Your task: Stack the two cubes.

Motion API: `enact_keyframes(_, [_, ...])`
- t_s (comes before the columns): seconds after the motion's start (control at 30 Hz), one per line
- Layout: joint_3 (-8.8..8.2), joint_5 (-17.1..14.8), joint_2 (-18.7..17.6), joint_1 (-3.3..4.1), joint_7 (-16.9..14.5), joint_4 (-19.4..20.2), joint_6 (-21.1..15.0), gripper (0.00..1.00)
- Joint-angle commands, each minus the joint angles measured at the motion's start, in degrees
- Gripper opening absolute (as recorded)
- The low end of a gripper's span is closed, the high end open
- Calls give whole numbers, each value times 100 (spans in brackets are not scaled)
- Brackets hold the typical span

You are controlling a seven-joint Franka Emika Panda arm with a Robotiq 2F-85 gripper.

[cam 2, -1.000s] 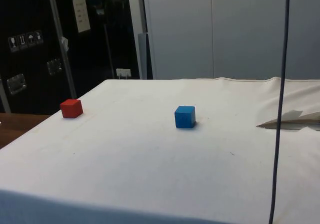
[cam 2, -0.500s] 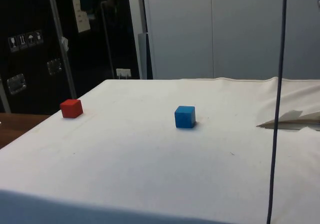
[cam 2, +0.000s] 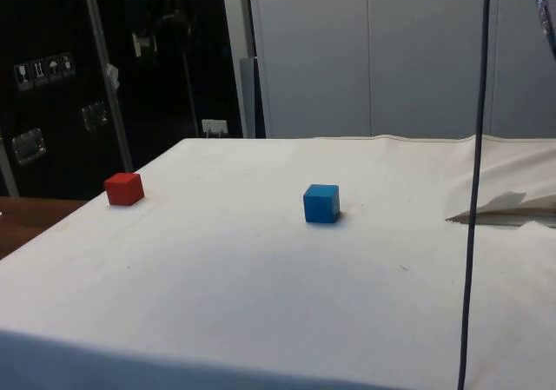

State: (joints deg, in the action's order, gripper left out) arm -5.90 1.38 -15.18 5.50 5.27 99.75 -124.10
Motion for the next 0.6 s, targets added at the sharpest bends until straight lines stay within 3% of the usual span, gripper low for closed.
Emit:
enact_keyframes(0.0, [-11,46,-86,11,74,-34,-138,100])
enact_keyframes(0.43, [-40,46,-613,11,275,-223,-859,100])
enact_keyframes(0.47, [-17,11,-521,0,212,-160,-779,100])
enact_keyframes(0.57, [-46,46,-756,11,298,-309,-985,100])
